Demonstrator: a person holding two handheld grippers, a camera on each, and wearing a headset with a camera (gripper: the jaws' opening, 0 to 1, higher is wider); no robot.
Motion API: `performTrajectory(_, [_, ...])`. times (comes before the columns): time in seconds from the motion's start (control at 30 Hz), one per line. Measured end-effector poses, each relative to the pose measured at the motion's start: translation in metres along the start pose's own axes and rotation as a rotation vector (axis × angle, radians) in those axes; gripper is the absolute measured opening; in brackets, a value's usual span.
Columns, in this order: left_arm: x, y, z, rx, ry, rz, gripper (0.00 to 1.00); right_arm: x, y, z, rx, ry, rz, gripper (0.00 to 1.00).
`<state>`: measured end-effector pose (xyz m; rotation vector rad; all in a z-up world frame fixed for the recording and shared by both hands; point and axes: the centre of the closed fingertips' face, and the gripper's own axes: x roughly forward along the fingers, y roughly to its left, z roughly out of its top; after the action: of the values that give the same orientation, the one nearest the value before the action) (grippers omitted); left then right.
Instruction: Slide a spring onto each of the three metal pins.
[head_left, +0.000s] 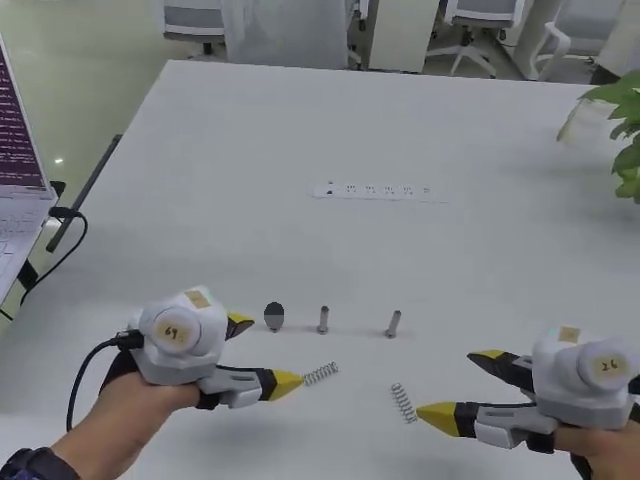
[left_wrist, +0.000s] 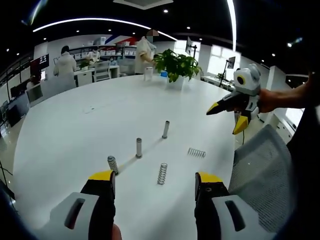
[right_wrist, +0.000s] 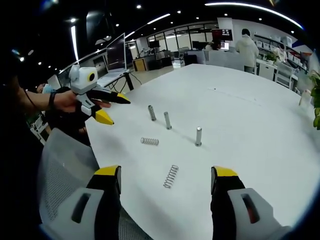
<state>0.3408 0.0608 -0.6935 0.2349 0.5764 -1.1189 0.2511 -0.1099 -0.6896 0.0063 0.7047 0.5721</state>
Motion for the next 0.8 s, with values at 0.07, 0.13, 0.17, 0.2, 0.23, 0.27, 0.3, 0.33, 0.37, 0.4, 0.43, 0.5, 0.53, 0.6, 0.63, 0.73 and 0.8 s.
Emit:
performTrajectory(0.07, [0.005,-0.001,0.000,0.003,0.004,-0.004,0.60,-0.001,0.000,-0.001,-0.004,0.002,0.000,0.72])
performTrajectory(0.13, [0.009,-0.002,0.001,0.005,0.007,-0.010,0.59,-0.002,0.000,-0.001,-0.006,0.005,-0.002,0.72])
performTrajectory(0.17, [0.012,-0.002,0.000,0.006,0.010,-0.014,0.59,-0.004,0.000,-0.001,-0.007,0.005,-0.003,0.72])
performTrajectory(0.2, [0.013,-0.002,0.000,0.007,0.011,-0.017,0.59,-0.004,0.001,-0.001,-0.007,0.005,-0.004,0.72])
performTrajectory(0.23, [0.015,-0.002,0.000,0.009,0.014,-0.019,0.59,-0.005,0.000,-0.001,-0.007,0.004,-0.005,0.72])
performTrajectory(0.27, [0.017,-0.002,-0.001,0.010,0.018,-0.020,0.58,-0.005,0.000,-0.001,-0.006,0.003,-0.005,0.72])
performTrajectory(0.3, [0.019,-0.002,-0.002,0.011,0.023,-0.025,0.58,-0.005,0.000,-0.001,-0.006,0.002,-0.005,0.72])
performTrajectory(0.33, [0.021,-0.003,-0.002,0.011,0.027,-0.029,0.58,-0.005,0.000,-0.001,-0.006,0.003,-0.005,0.71])
performTrajectory(0.37, [0.023,-0.002,-0.003,0.017,0.033,-0.030,0.58,-0.005,0.000,-0.001,-0.005,0.003,-0.006,0.71])
performTrajectory(0.4, [0.025,-0.002,-0.004,0.022,0.038,-0.031,0.58,-0.005,0.000,-0.001,-0.006,0.003,-0.006,0.71])
performTrajectory(0.43, [0.026,-0.002,-0.004,0.022,0.039,-0.033,0.57,-0.005,0.001,-0.001,-0.006,0.003,-0.005,0.71])
performTrajectory(0.5, [0.030,-0.001,-0.006,0.020,0.045,-0.036,0.57,-0.005,0.001,-0.001,-0.005,0.005,-0.005,0.71])
performTrajectory(0.53, [0.032,0.000,-0.007,0.020,0.048,-0.037,0.57,-0.005,0.001,-0.002,-0.005,0.008,-0.004,0.71])
performTrajectory(0.6, [0.034,0.001,-0.009,0.015,0.051,-0.038,0.56,-0.006,0.001,-0.002,-0.005,0.009,-0.004,0.71])
performTrajectory(0.63, [0.036,0.001,-0.011,0.014,0.055,-0.038,0.56,-0.006,0.002,-0.003,-0.006,0.011,-0.003,0.71])
performTrajectory(0.73, [0.041,0.000,-0.015,0.011,0.065,-0.043,0.56,-0.008,0.003,-0.005,-0.008,0.016,-0.004,0.70])
performTrajectory(0.8, [0.044,-0.001,-0.018,0.011,0.073,-0.047,0.55,-0.009,0.003,-0.006,-0.005,0.016,-0.005,0.70])
